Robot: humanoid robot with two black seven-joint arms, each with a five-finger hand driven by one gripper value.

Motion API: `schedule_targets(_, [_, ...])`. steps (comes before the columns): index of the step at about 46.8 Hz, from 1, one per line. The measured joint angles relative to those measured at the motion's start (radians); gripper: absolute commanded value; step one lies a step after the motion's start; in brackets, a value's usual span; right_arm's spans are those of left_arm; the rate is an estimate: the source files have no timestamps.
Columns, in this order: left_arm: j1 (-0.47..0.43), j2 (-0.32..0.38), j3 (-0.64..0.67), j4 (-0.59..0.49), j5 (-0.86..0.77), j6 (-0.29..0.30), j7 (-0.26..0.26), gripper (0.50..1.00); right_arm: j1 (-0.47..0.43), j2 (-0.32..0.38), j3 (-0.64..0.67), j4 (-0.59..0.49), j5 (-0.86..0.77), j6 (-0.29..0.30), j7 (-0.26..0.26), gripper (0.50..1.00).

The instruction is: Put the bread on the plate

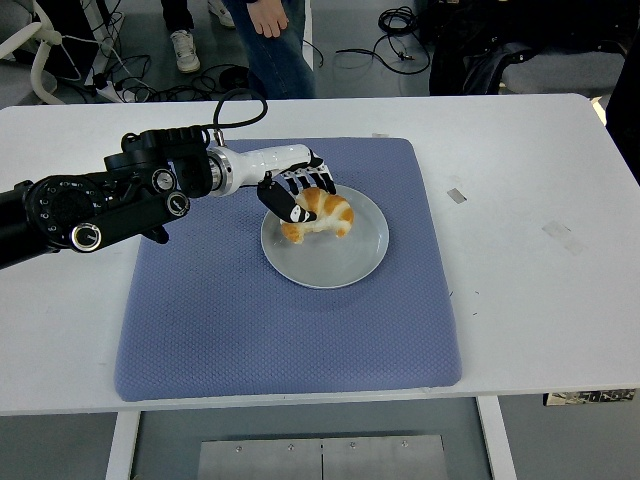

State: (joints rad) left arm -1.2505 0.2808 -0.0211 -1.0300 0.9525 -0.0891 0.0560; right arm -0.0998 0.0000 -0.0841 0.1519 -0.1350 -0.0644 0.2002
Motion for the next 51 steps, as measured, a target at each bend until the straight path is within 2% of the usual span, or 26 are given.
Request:
schedule_targets(7, [0.006, 0.0, 0.01, 0.001, 0.003, 0.0, 0.0, 0.666, 0.0, 0.0, 0.0, 0.0, 0.0, 0.0, 0.0, 1.0])
schedule_targets(14, [0.006, 0.0, 0.012, 0.001, 0.003, -0.001, -0.001, 0.705, 0.0, 0.0, 0.0, 0.0, 0.0, 0.0, 0.0, 1.0])
schedule_targets(20, [0.006, 0.0, 0.007, 0.001, -0.002, 0.0, -0.001, 0.719, 0.0, 0.0, 0.0, 0.0, 0.0, 0.0, 0.001, 1.0])
schedule_targets(33, [0.001, 0.004, 0.003, 0.001, -0.011, 0.003, -0.001, 0.813, 0.0, 0.0, 0.0, 0.0, 0.0, 0.0, 0.0, 1.0])
schedule_targets(41, [0.0, 0.004, 0.0, 0.001, -0.014, 0.003, -0.002, 0.842, 0.0, 0.0, 0.0, 0.0, 0.0, 0.0, 0.0, 1.0])
schedule_targets(51, [-0.002, 0.011, -0.024, 0.001, -0.026, 0.006, -0.002, 0.846, 0.0, 0.0, 0.0, 0.0, 0.0, 0.0, 0.0, 1.0])
